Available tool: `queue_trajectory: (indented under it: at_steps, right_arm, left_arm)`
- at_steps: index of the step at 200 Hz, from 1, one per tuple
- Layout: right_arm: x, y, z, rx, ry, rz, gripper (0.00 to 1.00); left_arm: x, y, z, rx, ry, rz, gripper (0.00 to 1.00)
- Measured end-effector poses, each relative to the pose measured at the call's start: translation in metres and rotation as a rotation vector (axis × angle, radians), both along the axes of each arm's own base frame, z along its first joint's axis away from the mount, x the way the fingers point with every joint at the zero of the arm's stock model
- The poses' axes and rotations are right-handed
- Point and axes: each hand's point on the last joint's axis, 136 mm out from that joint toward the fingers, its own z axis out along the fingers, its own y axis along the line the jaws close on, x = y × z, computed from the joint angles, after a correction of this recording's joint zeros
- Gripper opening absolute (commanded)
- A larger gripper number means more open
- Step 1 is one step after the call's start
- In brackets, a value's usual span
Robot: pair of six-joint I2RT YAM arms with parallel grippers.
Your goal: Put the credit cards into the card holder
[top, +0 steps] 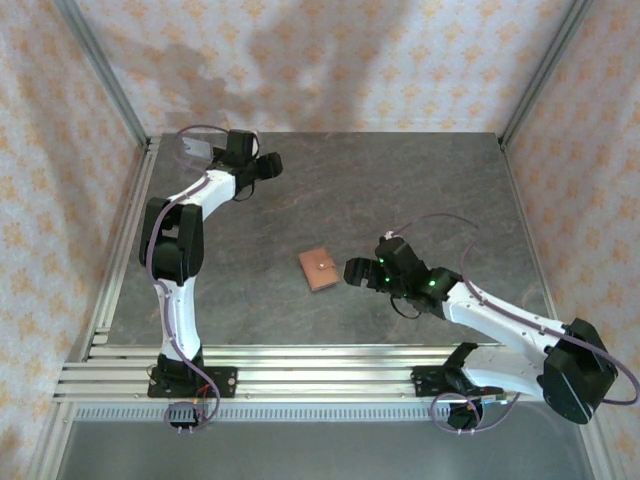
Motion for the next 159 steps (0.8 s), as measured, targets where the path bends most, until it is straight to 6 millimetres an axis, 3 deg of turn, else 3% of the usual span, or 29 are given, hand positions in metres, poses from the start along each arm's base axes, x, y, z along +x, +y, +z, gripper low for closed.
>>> queue_trajectory:
  at_steps: [22,52,109,129,159]
  right_arm:
    - [0.001,-0.001,0.000,-0.006,-0.007,-0.004,0.99]
    - [0.001,-0.001,0.000,-0.008,-0.009,-0.004,0.99]
    - [0.003,-0.003,0.000,-0.018,-0.017,-0.006,0.99]
    - [0.003,-0.003,0.001,-0.022,-0.020,-0.002,0.99]
    - [0.007,0.001,0.003,-0.031,-0.023,0.009,0.99]
  left_arm:
    - [0.011,0.004,0.004,0.042,-0.049,0.003,0.69]
    - [0.033,0.015,-0.008,0.133,-0.034,0.040,0.70]
    - [0.016,0.034,-0.027,0.228,0.043,0.086,0.69]
    - [0.010,0.038,-0.016,0.252,0.053,0.097,0.69]
    - [0.008,0.046,0.021,0.279,0.015,0.120,0.67]
